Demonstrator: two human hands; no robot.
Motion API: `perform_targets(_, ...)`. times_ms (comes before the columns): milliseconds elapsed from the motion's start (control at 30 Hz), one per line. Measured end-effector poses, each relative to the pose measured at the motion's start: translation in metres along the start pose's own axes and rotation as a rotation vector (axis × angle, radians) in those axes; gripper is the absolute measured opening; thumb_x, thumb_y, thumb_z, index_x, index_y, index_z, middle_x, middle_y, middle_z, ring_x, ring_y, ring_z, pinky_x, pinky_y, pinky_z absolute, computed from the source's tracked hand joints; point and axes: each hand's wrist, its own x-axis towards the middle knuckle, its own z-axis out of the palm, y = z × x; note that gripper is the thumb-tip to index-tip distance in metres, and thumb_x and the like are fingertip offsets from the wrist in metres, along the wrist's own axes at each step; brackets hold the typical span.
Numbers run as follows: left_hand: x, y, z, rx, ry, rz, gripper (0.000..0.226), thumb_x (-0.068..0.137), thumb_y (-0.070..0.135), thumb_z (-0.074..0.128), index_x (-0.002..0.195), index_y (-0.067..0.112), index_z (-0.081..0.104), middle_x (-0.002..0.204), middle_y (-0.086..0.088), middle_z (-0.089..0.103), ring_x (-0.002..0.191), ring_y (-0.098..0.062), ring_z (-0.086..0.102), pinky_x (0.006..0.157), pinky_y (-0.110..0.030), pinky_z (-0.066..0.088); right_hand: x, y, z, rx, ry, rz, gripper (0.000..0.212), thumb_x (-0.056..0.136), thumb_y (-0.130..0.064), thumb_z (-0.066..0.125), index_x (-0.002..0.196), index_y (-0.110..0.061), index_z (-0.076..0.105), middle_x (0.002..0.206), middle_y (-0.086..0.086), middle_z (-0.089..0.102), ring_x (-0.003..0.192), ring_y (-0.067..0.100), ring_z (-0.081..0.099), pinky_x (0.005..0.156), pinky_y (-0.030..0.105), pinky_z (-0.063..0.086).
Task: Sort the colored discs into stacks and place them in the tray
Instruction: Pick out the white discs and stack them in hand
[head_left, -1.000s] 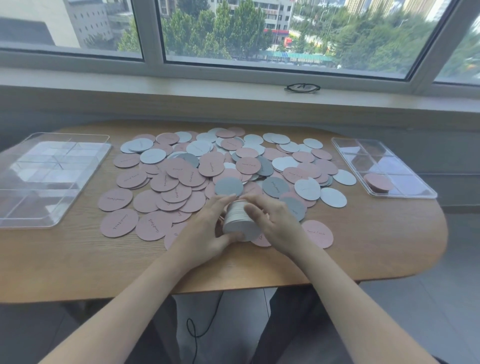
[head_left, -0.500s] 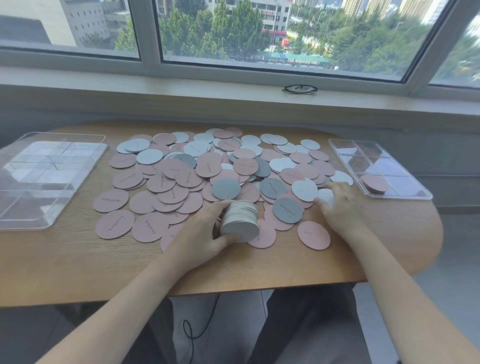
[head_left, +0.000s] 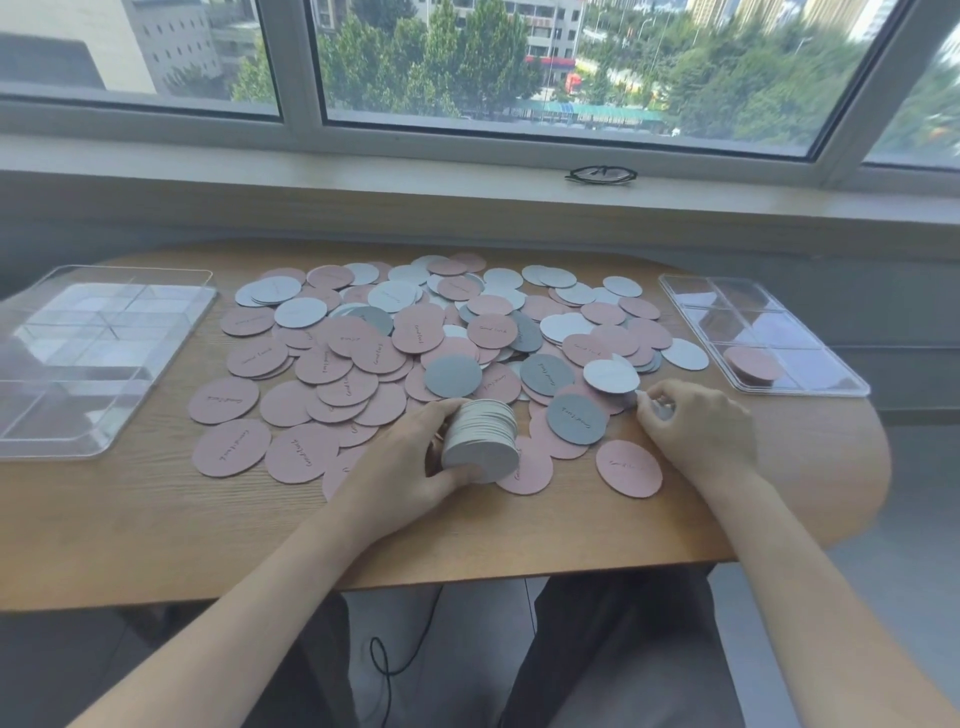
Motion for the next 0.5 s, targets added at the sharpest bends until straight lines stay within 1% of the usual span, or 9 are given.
perform_targets(100,0.0,0.0,0.0,0.006,-0.002,-0.002,0.065,0.081,0.044,0.078,0.137,0.031,0.048,0.113,0.016,0.06,0.086,-0.004,0.057,0.076,-0.016,0.045,-0.008,-0.01,-0.008,0.065,0.112,-0.038,0.022,0.091,-0.029,0.059,0.074,-0.017,0.063,0.066,0.0,0.065,0.064,0.033,0.06,0.059,0.034,0.043)
perform_targets(167,0.0,-0.001,0.0,0.003,-0.005,-0.008,0.065,0.081,0.045,0.077,0.138,0.032,0.047,0.114,0.016,0.06,0.086,-0.005,0.057,0.076,-0.018,0.047,-0.014,-0.022,-0.013,0.159,0.169,-0.101,0.026,0.091,-0.029,0.054,0.071,-0.016,0.061,0.06,-0.001,0.059,0.058,0.031,0.055,0.054,0.034,0.044)
perform_targets(200,0.0,-0.001,0.0,0.0,-0.007,-0.01,0.066,0.081,0.046,0.077,0.138,0.032,0.047,0.114,0.016,0.06,0.086,-0.005,0.058,0.076,-0.019,0.047,-0.017,-0.029,-0.016,0.23,0.175,-0.14,0.027,0.092,-0.031,0.052,0.073,-0.015,0.062,0.06,-0.002,0.059,0.057,0.028,0.054,0.053,0.034,0.045)
perform_targets(267,0.0,-0.001,0.0,-0.002,-0.006,-0.012,0.067,0.081,0.045,0.078,0.138,0.031,0.047,0.115,0.016,0.061,0.087,-0.004,0.058,0.077,-0.019,0.047,-0.021,-0.047,-0.017,0.417,0.15,-0.202,0.026,0.096,-0.03,0.053,0.08,-0.014,0.067,0.066,-0.002,0.064,0.06,0.022,0.056,0.055,0.035,0.047)
perform_targets(333,0.0,-0.001,0.0,-0.008,-0.006,-0.011,0.068,0.081,0.044,0.078,0.139,0.03,0.047,0.115,0.015,0.061,0.089,-0.003,0.058,0.078,-0.021,0.048,-0.024,-0.07,-0.018,0.581,0.1,-0.2,0.02,0.098,-0.024,0.058,0.085,-0.014,0.07,0.072,-0.004,0.068,0.064,0.015,0.058,0.059,0.033,0.048)
perform_targets(367,0.001,-0.001,0.0,-0.016,-0.007,-0.012,0.068,0.081,0.044,0.078,0.14,0.03,0.047,0.116,0.015,0.062,0.091,-0.004,0.059,0.079,-0.023,0.049,-0.026,-0.081,-0.018,0.645,0.07,-0.188,0.017,0.098,-0.022,0.059,0.087,-0.015,0.071,0.075,-0.005,0.069,0.065,0.011,0.057,0.061,0.03,0.048)
perform_targets(433,0.0,0.0,-0.001,-0.036,-0.011,-0.007,0.068,0.081,0.041,0.079,0.14,0.031,0.047,0.116,0.016,0.062,0.097,-0.005,0.059,0.081,-0.025,0.05,-0.028,-0.102,-0.015,0.743,0.011,-0.172,0.016,0.098,-0.021,0.059,0.092,-0.015,0.072,0.077,-0.008,0.07,0.072,0.009,0.059,0.064,0.023,0.047)
perform_targets(500,0.0,0.0,0.0,-0.055,-0.008,-0.002,0.071,0.081,0.039,0.079,0.142,0.033,0.045,0.117,0.016,0.062,0.099,-0.005,0.059,0.081,-0.023,0.049,-0.03,-0.117,-0.011,0.852,-0.068,-0.156,0.015,0.099,-0.021,0.058,0.096,-0.018,0.073,0.081,-0.01,0.071,0.078,0.007,0.063,0.068,0.022,0.049)
